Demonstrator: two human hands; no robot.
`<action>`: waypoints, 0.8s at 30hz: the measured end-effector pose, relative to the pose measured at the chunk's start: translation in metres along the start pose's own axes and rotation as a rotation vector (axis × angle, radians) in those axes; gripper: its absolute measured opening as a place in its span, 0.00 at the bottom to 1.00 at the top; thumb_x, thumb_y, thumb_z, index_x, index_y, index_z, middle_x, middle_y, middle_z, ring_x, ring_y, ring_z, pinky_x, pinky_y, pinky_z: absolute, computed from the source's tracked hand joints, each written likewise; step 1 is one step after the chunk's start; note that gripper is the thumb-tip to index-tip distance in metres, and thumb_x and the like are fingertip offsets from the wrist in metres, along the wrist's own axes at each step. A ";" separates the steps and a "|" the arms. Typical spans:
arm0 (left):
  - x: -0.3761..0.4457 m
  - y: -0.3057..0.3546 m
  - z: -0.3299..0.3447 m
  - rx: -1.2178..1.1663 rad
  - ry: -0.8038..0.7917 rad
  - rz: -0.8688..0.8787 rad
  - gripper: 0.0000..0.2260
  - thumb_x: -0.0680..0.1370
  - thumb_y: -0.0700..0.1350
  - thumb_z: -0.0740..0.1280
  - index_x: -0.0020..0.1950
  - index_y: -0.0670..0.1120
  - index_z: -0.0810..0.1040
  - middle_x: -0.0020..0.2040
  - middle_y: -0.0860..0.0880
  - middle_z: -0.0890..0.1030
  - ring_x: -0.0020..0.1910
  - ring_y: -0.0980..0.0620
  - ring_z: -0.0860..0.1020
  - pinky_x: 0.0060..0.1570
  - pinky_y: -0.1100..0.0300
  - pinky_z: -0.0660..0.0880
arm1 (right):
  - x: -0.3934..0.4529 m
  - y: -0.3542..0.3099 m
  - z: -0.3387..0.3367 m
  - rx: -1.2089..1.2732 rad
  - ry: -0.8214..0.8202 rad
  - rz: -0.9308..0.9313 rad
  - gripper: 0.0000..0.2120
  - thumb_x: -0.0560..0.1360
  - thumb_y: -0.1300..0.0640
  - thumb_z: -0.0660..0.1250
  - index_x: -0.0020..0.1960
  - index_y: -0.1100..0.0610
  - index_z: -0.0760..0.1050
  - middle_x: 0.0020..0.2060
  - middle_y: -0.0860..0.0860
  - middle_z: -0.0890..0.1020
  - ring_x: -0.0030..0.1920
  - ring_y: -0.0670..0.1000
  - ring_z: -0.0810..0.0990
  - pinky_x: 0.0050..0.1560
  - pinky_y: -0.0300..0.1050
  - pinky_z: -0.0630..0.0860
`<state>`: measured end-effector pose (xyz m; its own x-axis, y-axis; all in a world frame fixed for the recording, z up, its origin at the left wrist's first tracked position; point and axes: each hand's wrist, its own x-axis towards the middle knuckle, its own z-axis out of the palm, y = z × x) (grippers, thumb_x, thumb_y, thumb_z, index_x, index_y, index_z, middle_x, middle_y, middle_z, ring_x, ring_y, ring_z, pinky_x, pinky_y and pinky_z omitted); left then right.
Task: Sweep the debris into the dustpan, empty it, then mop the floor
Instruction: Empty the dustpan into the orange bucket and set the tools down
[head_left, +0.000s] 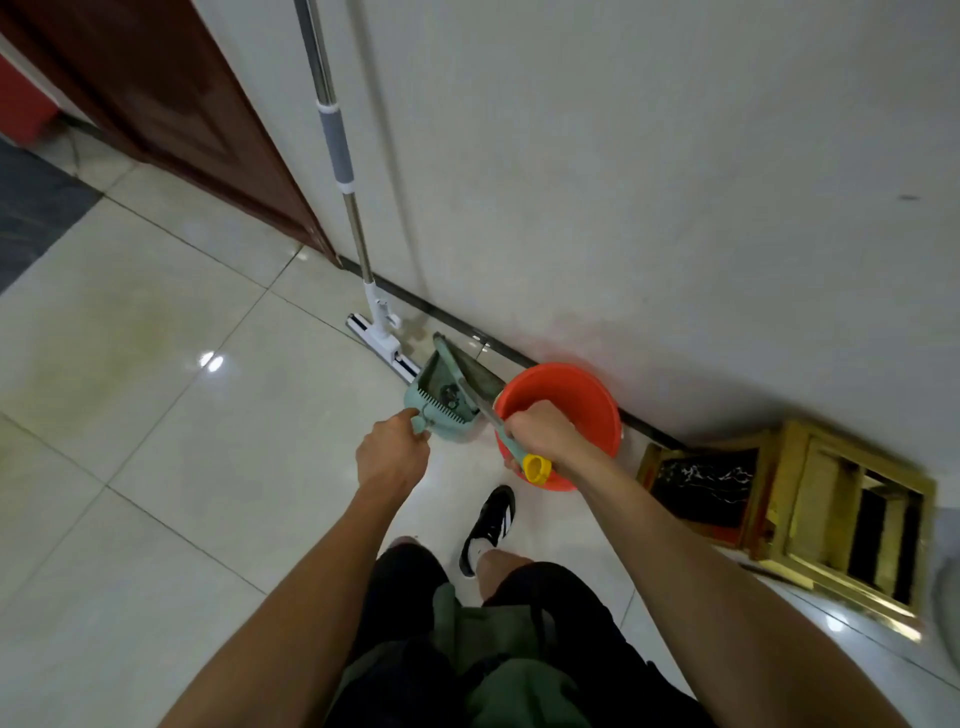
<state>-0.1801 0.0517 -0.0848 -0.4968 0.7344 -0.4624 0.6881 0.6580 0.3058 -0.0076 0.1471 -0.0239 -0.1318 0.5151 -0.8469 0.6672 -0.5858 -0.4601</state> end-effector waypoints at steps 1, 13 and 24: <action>0.008 0.004 0.001 -0.004 -0.011 0.006 0.05 0.80 0.49 0.63 0.53 0.53 0.78 0.43 0.48 0.82 0.39 0.45 0.79 0.41 0.54 0.78 | 0.004 -0.008 -0.005 -0.005 0.003 0.008 0.11 0.73 0.63 0.61 0.50 0.68 0.78 0.39 0.64 0.85 0.29 0.56 0.84 0.34 0.49 0.78; 0.082 0.036 0.009 -0.074 -0.214 0.095 0.19 0.80 0.52 0.67 0.71 0.53 0.75 0.59 0.44 0.81 0.55 0.42 0.80 0.50 0.53 0.76 | 0.055 -0.067 -0.025 0.046 -0.059 0.093 0.15 0.74 0.66 0.62 0.57 0.74 0.77 0.39 0.66 0.82 0.32 0.54 0.84 0.39 0.51 0.74; 0.125 0.057 0.001 0.055 -0.431 0.315 0.17 0.78 0.47 0.65 0.67 0.48 0.73 0.60 0.44 0.78 0.53 0.44 0.80 0.50 0.51 0.79 | 0.069 -0.100 -0.029 0.298 -0.051 0.154 0.09 0.77 0.62 0.68 0.51 0.69 0.80 0.39 0.62 0.83 0.36 0.55 0.85 0.35 0.45 0.81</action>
<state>-0.2023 0.1806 -0.1255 -0.0071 0.7525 -0.6586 0.8014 0.3982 0.4464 -0.0625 0.2596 -0.0284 -0.0874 0.3785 -0.9215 0.4396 -0.8154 -0.3766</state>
